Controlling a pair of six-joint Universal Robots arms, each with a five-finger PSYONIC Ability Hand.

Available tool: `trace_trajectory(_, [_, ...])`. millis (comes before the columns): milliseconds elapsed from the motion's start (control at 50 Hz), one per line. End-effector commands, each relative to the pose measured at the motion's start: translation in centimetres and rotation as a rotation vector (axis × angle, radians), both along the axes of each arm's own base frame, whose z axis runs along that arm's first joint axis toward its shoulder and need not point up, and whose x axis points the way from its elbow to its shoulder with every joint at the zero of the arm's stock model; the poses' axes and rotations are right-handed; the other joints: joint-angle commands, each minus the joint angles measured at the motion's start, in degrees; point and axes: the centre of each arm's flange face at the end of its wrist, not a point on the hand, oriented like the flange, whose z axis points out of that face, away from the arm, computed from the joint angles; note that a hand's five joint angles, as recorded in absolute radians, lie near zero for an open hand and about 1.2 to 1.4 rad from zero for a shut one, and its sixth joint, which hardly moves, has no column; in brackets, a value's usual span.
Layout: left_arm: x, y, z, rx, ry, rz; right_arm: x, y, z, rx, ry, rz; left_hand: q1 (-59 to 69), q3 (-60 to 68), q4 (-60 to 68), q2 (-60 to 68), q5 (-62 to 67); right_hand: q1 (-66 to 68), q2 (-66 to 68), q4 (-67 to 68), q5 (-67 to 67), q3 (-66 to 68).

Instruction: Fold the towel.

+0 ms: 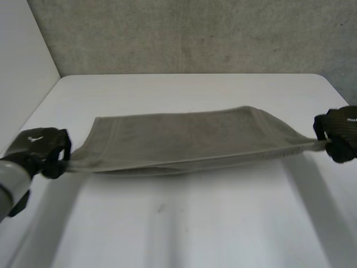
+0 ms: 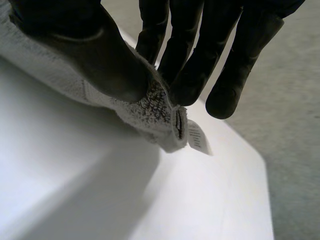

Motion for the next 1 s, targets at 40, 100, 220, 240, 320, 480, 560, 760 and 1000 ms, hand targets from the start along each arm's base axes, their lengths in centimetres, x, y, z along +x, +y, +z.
trace_trajectory(40, [1.9,2.4,1.1,-0.039,-0.109,-0.011,0.5,3.3,-0.1,0.161,0.196,0.135,12.5,10.7,10.3,10.4,11.9,3.7,3.7,3.2,3.3,3.2])
trace_trajectory(100, [2.0,2.1,0.8,-0.026,-0.102,-0.023,0.4,3.6,-0.1,0.161,0.283,0.177,12.5,10.7,10.3,10.4,11.9,3.7,3.7,3.2,3.3,3.2])
trace_trajectory(220, [1.5,-0.6,-2.8,0.098,-0.077,-0.070,0.2,0.2,-2.2,0.194,0.298,0.195,12.5,10.7,10.3,10.4,11.9,3.7,3.7,3.2,3.3,3.2])
trace_trajectory(240, [1.5,-0.6,-2.8,0.099,-0.077,-0.070,0.3,-0.7,-2.9,0.206,0.298,0.203,12.5,10.7,10.3,10.4,11.9,3.7,3.7,3.2,3.3,3.2])
trace_trajectory(320, [-0.1,-3.5,-4.7,0.135,-0.079,-0.118,1.5,-2.2,-3.9,0.214,0.315,0.240,12.5,10.7,10.3,10.4,11.9,3.7,3.7,3.2,3.3,3.2])
trace_trajectory(480, [-0.8,-9.5,-5.7,0.105,-0.056,-0.039,6.0,-7.7,-5.5,0.056,0.273,0.229,12.5,10.7,10.3,10.4,11.9,3.7,3.7,3.2,3.3,3.2])
trace_trajectory(560, [-1.6,-12.7,-5.4,0.052,-0.007,-0.011,7.5,-9.7,-5.8,-0.034,0.233,0.219,12.5,10.7,10.3,10.4,11.9,3.7,3.7,3.2,3.3,3.2])
trace_trajectory(760, [-3.7,-18.1,-4.0,-0.089,0.059,-0.019,10.1,-15.4,-5.0,-0.262,0.248,0.100,12.5,10.7,10.3,10.4,11.9,3.7,3.7,3.2,3.3,3.2])
trace_trajectory(1000, [-6.0,-22.7,1.4,-0.346,0.096,-0.004,12.6,-19.3,-1.4,-0.452,0.218,0.050,12.5,10.7,10.3,10.4,11.9,3.7,3.7,3.2,3.3,3.2])
